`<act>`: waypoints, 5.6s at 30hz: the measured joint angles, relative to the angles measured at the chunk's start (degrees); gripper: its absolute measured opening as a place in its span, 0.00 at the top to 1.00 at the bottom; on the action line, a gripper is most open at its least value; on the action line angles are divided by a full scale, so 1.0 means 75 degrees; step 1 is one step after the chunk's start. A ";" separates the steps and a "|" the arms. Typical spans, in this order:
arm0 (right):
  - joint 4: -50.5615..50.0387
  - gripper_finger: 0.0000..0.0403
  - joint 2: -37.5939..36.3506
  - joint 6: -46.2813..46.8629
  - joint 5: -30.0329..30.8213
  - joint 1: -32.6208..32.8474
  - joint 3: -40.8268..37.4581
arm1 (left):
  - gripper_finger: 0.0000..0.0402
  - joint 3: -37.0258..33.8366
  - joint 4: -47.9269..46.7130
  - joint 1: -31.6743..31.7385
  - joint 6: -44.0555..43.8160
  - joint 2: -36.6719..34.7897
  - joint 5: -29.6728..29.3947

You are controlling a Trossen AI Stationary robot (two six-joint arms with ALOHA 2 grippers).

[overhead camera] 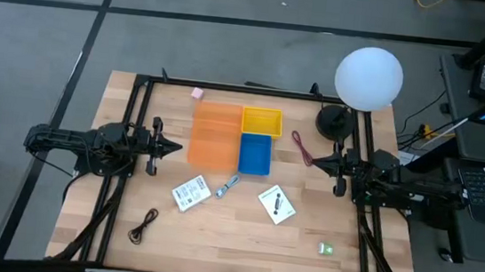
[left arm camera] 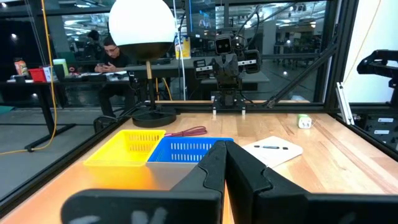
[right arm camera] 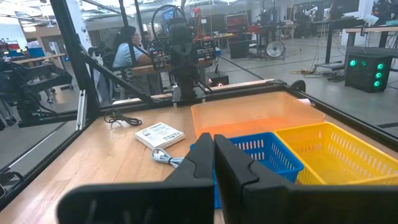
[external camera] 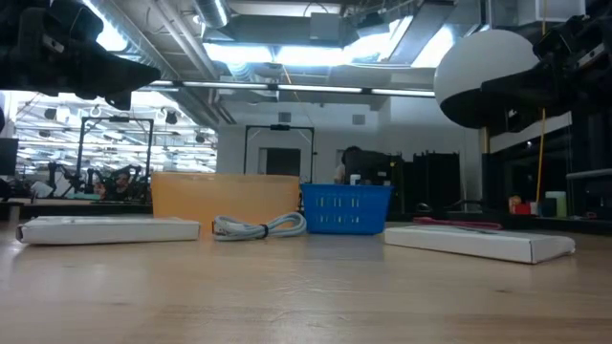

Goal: Pick and place items into bin

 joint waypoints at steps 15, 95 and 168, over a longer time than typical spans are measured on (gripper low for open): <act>0.0000 1.00 0.0001 0.0000 0.0001 -0.0002 -0.0001 | 0.99 0.0000 0.0000 0.0000 0.0000 0.0000 0.0002; -0.0525 1.00 0.0578 0.1607 0.0902 -0.0005 0.1028 | 0.99 0.0693 -0.1326 0.0000 -0.1008 0.0438 -0.1470; -0.5109 0.52 0.9945 0.3766 0.2796 -0.0722 0.5130 | 0.99 0.3128 -0.2753 0.0002 -0.0801 0.3824 -0.3028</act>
